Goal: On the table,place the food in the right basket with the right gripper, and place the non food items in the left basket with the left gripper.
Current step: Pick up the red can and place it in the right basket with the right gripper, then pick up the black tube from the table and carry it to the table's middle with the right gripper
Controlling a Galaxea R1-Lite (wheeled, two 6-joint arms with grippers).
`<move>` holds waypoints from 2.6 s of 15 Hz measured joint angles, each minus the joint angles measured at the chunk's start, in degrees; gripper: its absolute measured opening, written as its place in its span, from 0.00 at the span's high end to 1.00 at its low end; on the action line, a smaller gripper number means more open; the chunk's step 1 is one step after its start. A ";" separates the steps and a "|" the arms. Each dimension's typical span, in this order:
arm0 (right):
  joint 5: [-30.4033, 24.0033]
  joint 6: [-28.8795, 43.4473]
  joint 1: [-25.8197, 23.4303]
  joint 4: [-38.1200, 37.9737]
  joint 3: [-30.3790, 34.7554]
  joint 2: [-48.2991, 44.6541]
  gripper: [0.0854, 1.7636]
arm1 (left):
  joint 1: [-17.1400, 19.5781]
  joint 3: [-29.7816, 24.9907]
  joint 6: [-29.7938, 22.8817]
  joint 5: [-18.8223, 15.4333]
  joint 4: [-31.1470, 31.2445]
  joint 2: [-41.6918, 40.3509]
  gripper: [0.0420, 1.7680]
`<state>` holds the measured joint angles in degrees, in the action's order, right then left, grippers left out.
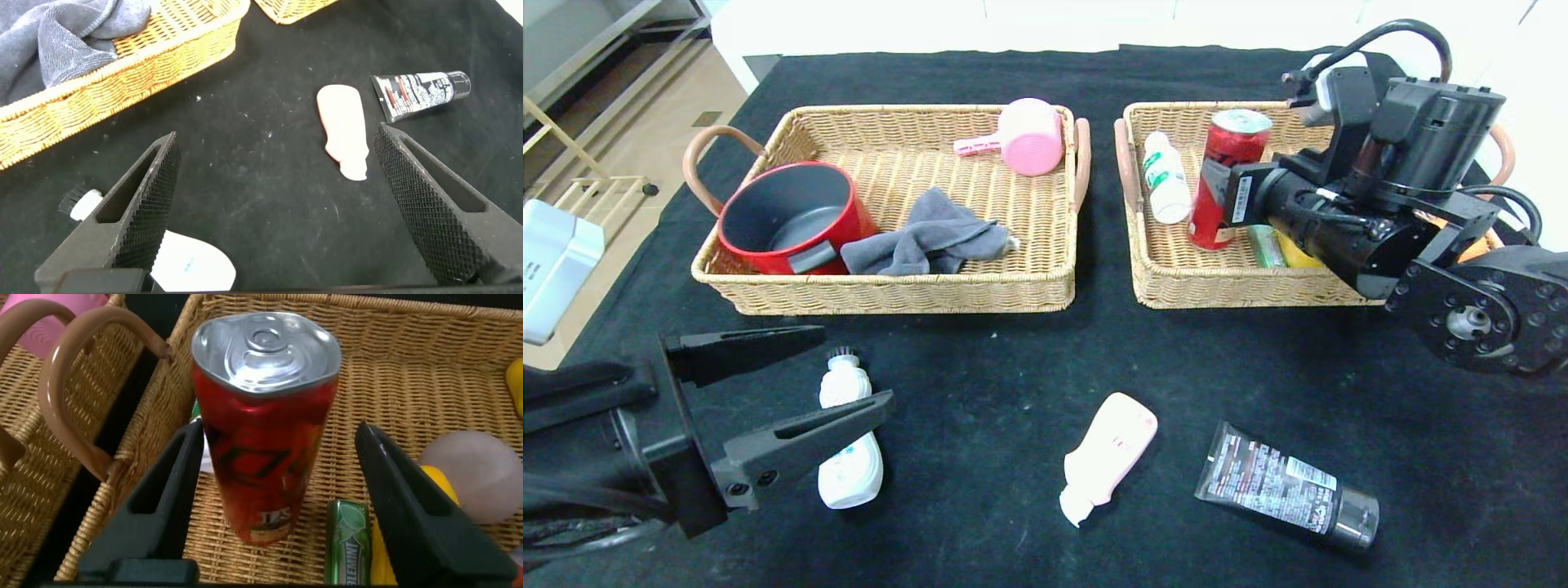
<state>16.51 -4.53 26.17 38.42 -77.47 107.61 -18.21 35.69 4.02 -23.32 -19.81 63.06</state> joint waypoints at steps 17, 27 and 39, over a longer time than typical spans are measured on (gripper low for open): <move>-3.78 -3.45 6.21 -39.30 16.04 -27.08 0.06 | -0.09 -0.33 0.07 0.00 0.05 0.41 0.03; -3.36 -22.11 14.01 -79.35 8.66 -30.87 0.04 | -0.59 -0.78 0.09 0.00 0.09 2.04 0.03; 3.34 -21.94 19.01 -79.49 10.13 -21.39 0.04 | -0.59 -0.72 0.55 0.00 0.13 1.90 0.03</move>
<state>19.85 -26.48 45.18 -41.07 -67.34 86.21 -18.80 34.97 4.57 -23.32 -19.68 64.96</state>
